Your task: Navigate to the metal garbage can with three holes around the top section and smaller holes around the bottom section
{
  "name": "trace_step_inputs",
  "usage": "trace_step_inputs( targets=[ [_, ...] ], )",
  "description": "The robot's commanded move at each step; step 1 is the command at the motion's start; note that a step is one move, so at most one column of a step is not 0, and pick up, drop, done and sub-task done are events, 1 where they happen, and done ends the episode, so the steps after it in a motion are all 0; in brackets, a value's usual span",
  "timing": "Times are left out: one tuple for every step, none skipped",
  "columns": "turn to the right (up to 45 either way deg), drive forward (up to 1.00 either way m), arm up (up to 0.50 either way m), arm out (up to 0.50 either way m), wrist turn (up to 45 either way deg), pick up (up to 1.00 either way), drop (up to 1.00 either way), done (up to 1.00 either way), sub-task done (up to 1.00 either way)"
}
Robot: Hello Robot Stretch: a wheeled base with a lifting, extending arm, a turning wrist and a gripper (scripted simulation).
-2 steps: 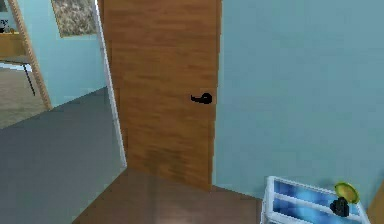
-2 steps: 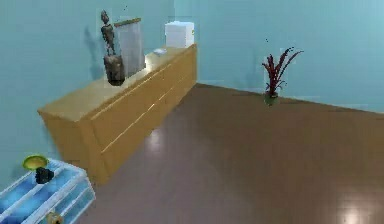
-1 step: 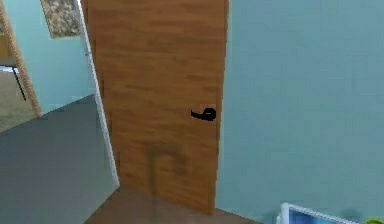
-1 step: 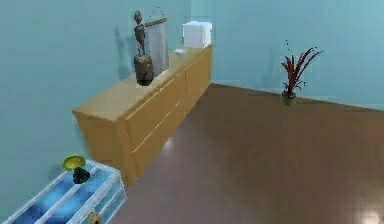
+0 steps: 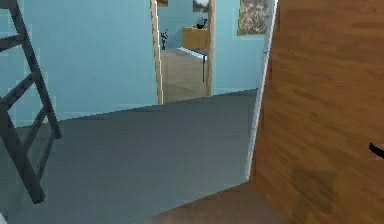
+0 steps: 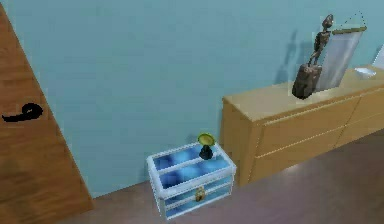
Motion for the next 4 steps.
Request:
trace_step_inputs(
  targets=[
    [-3.0, 0.0, 0.0, 0.0, 0.0, 0.0, 0.0, 0.0, 0.0],
    [0.0, 1.0, 0.0, 0.0, 0.0, 0.0, 0.0, 0.0, 0.0],
    [0.0, 0.45, 0.0, 0.0, 0.0, 0.0, 0.0, 0.0, 0.0],
    [6.0, 0.0, 0.0, 0.0, 0.0, 0.0, 0.0, 0.0, 0.0]
  ],
)
